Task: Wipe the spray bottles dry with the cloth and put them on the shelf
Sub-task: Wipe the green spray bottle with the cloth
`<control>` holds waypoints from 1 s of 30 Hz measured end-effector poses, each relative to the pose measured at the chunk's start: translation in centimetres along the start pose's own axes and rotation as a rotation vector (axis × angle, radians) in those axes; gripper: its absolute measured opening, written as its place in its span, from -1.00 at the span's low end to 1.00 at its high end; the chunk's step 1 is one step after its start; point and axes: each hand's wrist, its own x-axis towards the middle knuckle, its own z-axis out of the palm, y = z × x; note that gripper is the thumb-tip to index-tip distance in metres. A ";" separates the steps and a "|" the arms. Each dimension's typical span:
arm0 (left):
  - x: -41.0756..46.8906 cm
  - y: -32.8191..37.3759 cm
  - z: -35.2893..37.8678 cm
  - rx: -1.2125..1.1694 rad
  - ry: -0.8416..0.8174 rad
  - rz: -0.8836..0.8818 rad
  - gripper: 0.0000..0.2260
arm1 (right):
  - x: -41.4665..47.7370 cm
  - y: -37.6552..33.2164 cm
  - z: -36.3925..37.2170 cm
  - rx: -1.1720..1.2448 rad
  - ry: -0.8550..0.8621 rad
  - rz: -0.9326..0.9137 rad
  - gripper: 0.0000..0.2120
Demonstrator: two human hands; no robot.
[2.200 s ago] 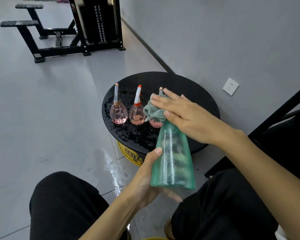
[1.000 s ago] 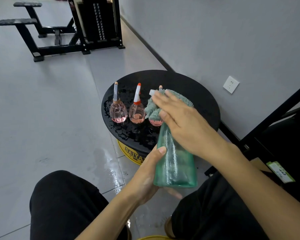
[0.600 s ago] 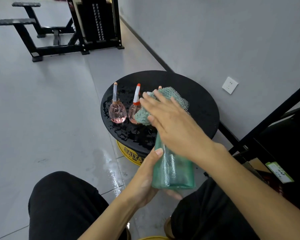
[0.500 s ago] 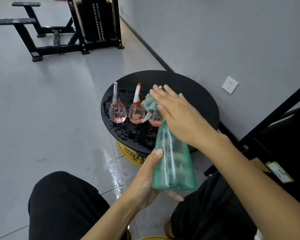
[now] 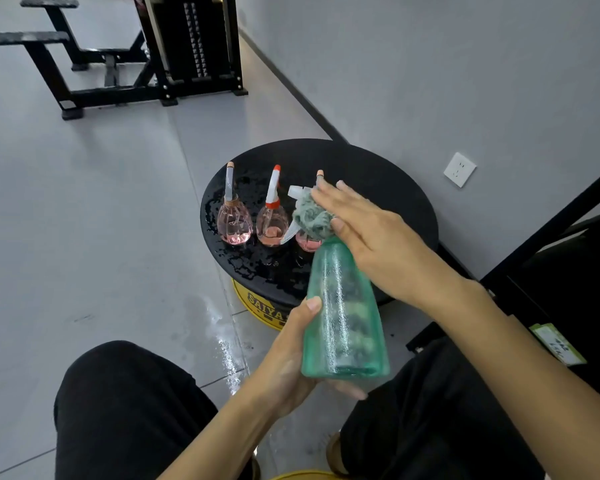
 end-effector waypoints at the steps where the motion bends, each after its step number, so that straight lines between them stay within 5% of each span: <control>1: 0.0 0.1 -0.1 -0.003 0.004 0.004 -0.17 | -0.3 -0.1 0.2 0.010 -0.022 -0.017 -0.58; 7: -0.1 0.9 -0.1 0.026 0.060 0.079 -0.47 | -3.3 -1.8 0.6 0.012 -0.049 -0.108 -0.58; 13: 0.0 1.2 0.4 0.122 0.025 0.083 -0.31 | -3.8 -2.5 0.4 -0.227 -0.018 -0.059 -0.51; 19: 0.1 0.8 0.4 0.071 0.053 0.089 -0.60 | -3.3 -2.1 1.0 -0.106 0.063 -0.042 -0.57; 30: 0.6 2.1 -0.3 0.034 0.125 0.167 -0.60 | -7.8 -3.7 1.1 -0.109 0.109 -0.109 -0.52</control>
